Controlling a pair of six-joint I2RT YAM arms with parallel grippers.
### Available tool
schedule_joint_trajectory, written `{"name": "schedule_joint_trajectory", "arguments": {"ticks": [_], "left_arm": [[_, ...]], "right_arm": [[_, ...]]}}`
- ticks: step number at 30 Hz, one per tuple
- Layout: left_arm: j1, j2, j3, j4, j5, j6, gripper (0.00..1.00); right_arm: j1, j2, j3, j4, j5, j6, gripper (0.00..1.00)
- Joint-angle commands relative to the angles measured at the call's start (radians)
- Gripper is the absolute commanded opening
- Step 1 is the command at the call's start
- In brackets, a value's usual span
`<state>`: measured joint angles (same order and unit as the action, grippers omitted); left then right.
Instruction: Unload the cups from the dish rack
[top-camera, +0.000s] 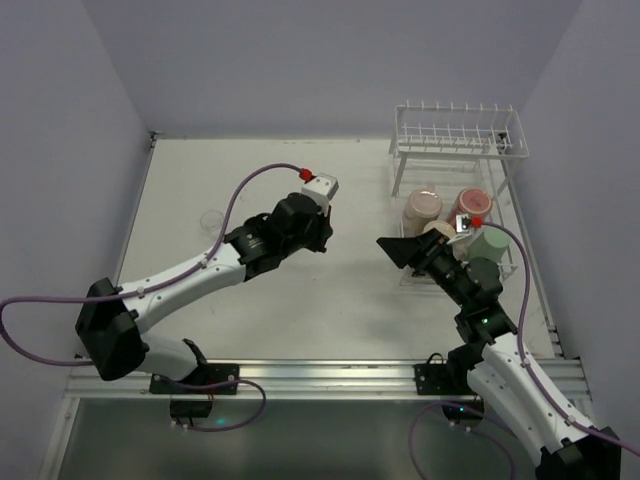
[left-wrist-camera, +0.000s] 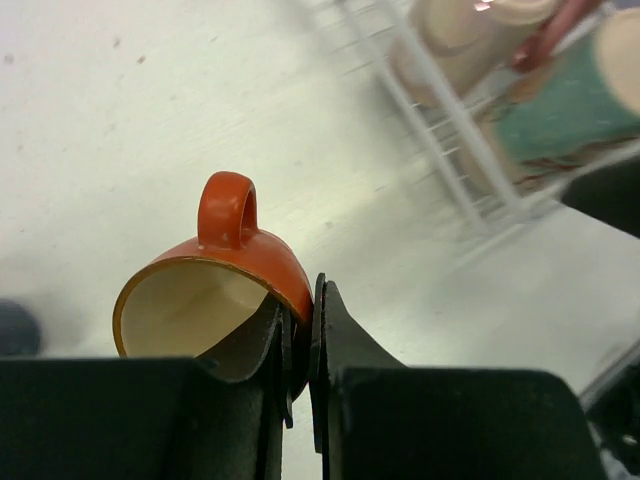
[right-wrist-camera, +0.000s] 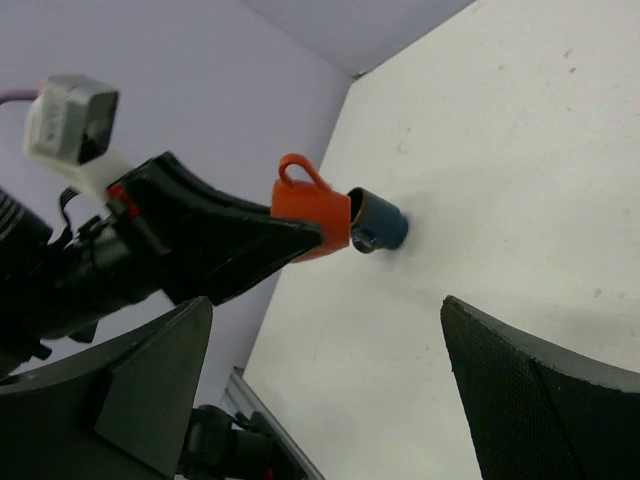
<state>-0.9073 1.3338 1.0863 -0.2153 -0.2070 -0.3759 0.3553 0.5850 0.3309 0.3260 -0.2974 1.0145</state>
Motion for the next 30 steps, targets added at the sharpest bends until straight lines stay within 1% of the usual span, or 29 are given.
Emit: {"name": "schedule_joint_trajectory", "arguments": {"ticks": [1,2,3,4,5,6,8,9,15,25,26,27,28,30], "left_arm": [[0.089,0.117,0.112,-0.172,0.041,0.046,0.0],[0.1,0.155,0.177,-0.206,0.046,0.052,0.0],[0.108,0.23,0.211,-0.237,0.055,0.074,0.0],[0.116,0.264,0.248,-0.306,0.054,0.084,0.0],[0.119,0.303,0.312,-0.337,0.051,0.095,0.0],[0.12,0.364,0.337,-0.361,0.047,0.113,0.0],[0.128,0.413,0.385,-0.403,0.047,0.13,0.0],[0.131,0.456,0.397,-0.412,0.05,0.144,0.0],[0.183,0.573,0.42,-0.44,0.101,0.175,0.0],[0.249,0.642,0.428,-0.434,0.084,0.195,0.0],[0.251,0.645,0.425,-0.437,0.08,0.198,0.01],[0.251,0.651,0.425,-0.44,0.061,0.201,0.05],[0.252,0.653,0.426,-0.446,0.049,0.203,0.13],[0.251,0.656,0.428,-0.45,0.012,0.204,0.19]], "right_arm": [[0.004,-0.033,0.028,-0.128,0.032,-0.114,0.99],[0.004,-0.037,0.031,-0.158,0.032,-0.137,0.99],[0.002,-0.043,0.036,-0.175,0.034,-0.148,0.99],[0.004,-0.051,0.045,-0.188,0.034,-0.158,0.99],[0.002,-0.063,0.049,-0.209,0.035,-0.169,0.99],[0.002,-0.071,0.057,-0.222,0.037,-0.189,0.99],[0.004,-0.1,0.062,-0.251,0.046,-0.212,0.99],[0.002,-0.111,0.063,-0.257,0.047,-0.217,0.99],[0.004,-0.165,0.08,-0.311,0.044,-0.258,0.99],[0.004,-0.175,0.092,-0.318,0.018,-0.277,0.99],[0.004,-0.178,0.092,-0.321,0.018,-0.277,0.99],[0.004,-0.18,0.094,-0.323,0.021,-0.277,0.99],[0.004,-0.182,0.099,-0.323,0.026,-0.278,0.99],[0.004,-0.183,0.108,-0.323,0.029,-0.284,0.99]]}}
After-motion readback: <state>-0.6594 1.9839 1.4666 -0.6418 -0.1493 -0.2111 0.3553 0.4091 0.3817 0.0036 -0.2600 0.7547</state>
